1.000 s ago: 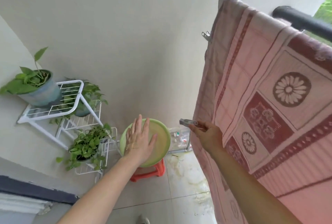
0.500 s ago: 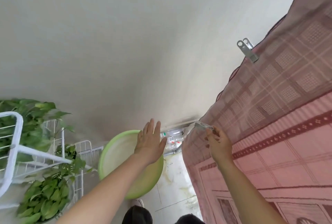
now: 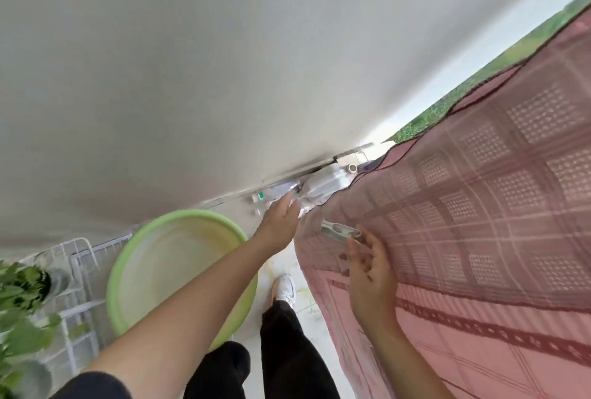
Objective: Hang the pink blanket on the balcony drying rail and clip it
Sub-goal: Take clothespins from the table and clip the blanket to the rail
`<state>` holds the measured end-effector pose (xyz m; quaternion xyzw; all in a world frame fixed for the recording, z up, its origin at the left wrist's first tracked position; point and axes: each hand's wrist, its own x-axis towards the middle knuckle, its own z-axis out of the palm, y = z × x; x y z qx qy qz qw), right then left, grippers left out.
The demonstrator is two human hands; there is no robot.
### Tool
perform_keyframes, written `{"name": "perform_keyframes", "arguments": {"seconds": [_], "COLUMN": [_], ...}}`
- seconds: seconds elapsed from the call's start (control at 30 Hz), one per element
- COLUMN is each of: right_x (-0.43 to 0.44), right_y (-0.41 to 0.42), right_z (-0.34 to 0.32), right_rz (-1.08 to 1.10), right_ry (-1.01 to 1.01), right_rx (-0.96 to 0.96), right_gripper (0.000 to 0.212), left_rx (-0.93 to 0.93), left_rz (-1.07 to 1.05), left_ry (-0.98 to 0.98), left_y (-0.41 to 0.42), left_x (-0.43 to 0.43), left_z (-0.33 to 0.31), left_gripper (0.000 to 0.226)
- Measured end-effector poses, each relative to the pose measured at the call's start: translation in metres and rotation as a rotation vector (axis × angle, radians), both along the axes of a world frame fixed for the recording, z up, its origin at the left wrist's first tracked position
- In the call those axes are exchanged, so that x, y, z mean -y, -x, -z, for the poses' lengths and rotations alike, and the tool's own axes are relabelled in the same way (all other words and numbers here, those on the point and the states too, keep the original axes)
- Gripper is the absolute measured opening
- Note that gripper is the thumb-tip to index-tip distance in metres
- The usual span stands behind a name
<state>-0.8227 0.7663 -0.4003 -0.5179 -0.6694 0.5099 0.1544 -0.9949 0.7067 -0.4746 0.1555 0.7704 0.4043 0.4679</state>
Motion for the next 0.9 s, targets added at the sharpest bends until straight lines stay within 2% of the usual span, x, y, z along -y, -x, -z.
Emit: {"name": "perform_keyframes", "arguments": {"seconds": [0.1,0.23,0.3,0.33,0.43,0.67,0.9], "right_x": [-0.002,-0.007,-0.01,-0.012,-0.017,-0.01,-0.011], "right_y": [-0.004,-0.011,-0.014,-0.016,-0.018,-0.014,0.003], "right_z": [0.007,0.01,0.01,0.01,0.008,-0.006,-0.028], "right_rz": [0.051,0.06,0.067,0.07,0.072,0.017,-0.057], "right_ry": [0.008,0.017,0.014,0.016,0.013,0.032,-0.04], "right_rx": [-0.029,-0.041,-0.038,-0.039,-0.037,-0.016,-0.029], "right_gripper": [0.026,0.029,0.032,0.033,0.035,0.04,0.04], "left_rx": [0.193,0.341,0.361,0.4,0.558,0.423,0.199], "left_rz": [-0.008,0.219,0.333,0.403,0.552,0.266,0.022], "left_ry": [-0.135,-0.256,-0.283,-0.306,-0.387,-0.349,-0.41], "left_y": [0.008,0.021,0.028,0.032,0.039,0.04,0.023], "left_x": [-0.037,-0.064,-0.075,-0.08,-0.088,-0.068,-0.062], "left_z": [0.013,0.027,0.034,0.036,0.035,0.025,0.014], "left_gripper": [0.057,0.09,0.097,0.091,0.053,0.028,0.022]}}
